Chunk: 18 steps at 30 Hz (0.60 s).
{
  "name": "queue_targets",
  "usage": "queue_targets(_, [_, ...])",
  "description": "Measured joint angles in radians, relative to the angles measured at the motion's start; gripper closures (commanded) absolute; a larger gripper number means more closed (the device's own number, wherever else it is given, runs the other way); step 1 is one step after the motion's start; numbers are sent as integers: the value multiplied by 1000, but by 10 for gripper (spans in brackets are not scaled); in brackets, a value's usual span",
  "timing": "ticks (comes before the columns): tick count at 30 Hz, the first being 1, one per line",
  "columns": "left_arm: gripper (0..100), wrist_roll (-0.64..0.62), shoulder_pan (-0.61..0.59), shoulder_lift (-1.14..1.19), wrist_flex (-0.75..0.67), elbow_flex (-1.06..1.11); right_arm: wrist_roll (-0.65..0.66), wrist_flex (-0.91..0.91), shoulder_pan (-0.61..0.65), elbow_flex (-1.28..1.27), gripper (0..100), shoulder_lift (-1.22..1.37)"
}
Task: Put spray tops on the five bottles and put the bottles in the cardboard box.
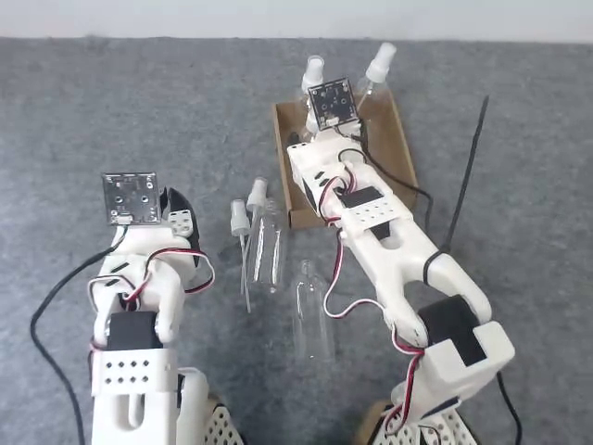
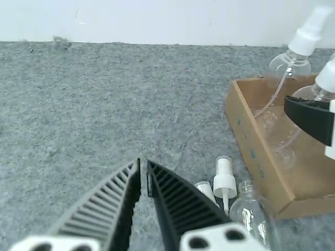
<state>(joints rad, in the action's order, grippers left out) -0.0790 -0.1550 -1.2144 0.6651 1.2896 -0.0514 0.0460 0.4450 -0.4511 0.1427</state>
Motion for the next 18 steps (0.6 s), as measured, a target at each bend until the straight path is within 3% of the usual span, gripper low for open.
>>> queue_targets(13, [988, 0, 0, 0, 0, 0, 0, 235, 0, 133, 625, -230])
queue_targets(18, [988, 0, -2, 0, 0, 0, 0, 459, 0, 133, 625, -423])
